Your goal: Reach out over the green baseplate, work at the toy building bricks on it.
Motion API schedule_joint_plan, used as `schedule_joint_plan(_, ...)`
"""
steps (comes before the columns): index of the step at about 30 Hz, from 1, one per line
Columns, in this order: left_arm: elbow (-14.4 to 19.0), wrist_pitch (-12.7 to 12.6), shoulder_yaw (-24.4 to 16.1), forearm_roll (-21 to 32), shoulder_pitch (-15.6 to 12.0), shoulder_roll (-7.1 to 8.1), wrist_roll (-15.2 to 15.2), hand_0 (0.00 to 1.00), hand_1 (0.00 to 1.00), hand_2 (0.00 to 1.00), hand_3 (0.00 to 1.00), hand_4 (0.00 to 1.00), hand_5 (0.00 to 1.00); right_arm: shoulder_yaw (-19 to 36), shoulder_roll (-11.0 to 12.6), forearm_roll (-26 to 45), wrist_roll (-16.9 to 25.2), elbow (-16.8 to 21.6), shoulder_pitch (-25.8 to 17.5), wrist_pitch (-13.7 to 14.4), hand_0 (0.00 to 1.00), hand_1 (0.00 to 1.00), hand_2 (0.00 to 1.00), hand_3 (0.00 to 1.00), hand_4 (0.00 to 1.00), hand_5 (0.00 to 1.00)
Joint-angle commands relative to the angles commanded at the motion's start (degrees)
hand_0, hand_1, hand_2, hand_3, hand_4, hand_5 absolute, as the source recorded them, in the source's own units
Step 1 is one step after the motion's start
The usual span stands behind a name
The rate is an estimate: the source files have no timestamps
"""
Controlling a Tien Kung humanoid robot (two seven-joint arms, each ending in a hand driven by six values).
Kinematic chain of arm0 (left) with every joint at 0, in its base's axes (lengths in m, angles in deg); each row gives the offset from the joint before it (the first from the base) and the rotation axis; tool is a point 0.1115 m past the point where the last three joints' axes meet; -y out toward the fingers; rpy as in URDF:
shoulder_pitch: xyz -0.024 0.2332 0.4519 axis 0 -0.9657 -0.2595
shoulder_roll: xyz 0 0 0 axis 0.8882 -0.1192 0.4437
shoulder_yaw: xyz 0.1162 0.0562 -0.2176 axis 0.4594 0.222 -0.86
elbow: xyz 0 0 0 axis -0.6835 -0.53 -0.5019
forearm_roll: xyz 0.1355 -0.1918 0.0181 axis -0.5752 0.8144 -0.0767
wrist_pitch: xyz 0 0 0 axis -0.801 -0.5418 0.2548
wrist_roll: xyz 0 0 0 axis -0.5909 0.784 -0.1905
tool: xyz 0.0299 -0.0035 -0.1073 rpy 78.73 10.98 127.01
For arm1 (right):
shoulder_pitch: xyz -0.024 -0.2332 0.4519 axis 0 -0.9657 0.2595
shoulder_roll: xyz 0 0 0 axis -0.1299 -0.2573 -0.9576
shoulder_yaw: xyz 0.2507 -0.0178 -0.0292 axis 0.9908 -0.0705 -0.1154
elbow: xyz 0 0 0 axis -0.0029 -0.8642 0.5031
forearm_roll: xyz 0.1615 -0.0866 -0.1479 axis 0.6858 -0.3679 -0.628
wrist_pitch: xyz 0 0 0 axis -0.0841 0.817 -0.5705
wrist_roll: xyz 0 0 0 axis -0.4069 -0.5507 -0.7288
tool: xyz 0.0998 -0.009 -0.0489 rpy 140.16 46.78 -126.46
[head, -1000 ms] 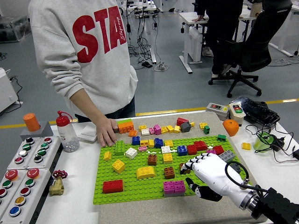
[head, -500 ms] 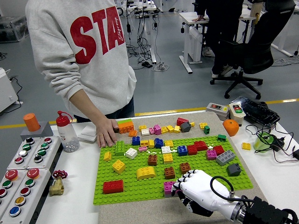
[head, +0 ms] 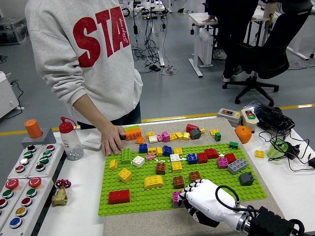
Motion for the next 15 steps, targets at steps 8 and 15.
schedule_joint_plan(8,0.0,0.0,0.1,0.1,0.0,-0.03,0.0,0.626,0.595,0.605,0.399,0.338,0.98,-0.3,-0.6,0.0,-0.6,-1.4,0.8,0.2,0.614,0.666,0.662,0.602,0.128,0.148)
schedule_joint_plan(15,0.0,0.0,0.0,0.1,0.1,-0.02,-0.1,0.626,0.595,0.605,0.4,0.338,0.981,-0.1,-0.4,0.0,-0.8,-1.7,0.9,0.3,0.598,0.657,0.649,0.599,0.129,0.147)
